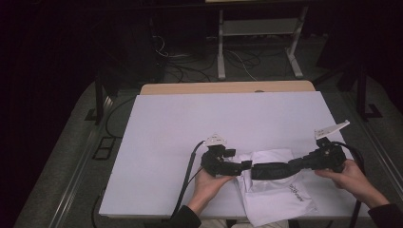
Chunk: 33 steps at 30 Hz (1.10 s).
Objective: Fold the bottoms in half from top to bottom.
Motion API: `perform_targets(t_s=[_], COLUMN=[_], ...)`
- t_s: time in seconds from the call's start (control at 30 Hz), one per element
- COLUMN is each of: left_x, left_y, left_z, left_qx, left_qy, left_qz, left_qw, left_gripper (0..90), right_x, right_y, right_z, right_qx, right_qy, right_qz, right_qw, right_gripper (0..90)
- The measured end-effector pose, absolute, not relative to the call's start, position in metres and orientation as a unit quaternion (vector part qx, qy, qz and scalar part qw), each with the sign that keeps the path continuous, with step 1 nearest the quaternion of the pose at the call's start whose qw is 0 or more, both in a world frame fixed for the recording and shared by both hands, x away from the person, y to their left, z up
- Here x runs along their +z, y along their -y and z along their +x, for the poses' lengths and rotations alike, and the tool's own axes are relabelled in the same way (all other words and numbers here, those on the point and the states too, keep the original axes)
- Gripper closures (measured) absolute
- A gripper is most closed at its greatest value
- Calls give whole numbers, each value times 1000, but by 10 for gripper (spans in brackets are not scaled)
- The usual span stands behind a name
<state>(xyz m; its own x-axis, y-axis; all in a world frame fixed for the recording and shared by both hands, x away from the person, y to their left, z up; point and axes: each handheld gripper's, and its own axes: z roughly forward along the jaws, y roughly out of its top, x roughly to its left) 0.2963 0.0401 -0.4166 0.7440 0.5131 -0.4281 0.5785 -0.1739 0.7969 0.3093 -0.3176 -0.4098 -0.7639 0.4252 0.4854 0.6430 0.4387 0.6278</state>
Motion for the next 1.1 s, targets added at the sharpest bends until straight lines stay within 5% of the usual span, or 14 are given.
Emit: perform_targets(t_s=[1.1], left_x=[-416], left_y=[-38], left_z=[300], left_qx=[-32], left_qy=[-356], left_qz=[763], left_qw=[539], left_gripper=[180], right_x=[-422], right_y=[317], right_z=[266], right_qx=[-354], right_qy=[895], right_qz=[-233], right_qw=[136], right_gripper=[757])
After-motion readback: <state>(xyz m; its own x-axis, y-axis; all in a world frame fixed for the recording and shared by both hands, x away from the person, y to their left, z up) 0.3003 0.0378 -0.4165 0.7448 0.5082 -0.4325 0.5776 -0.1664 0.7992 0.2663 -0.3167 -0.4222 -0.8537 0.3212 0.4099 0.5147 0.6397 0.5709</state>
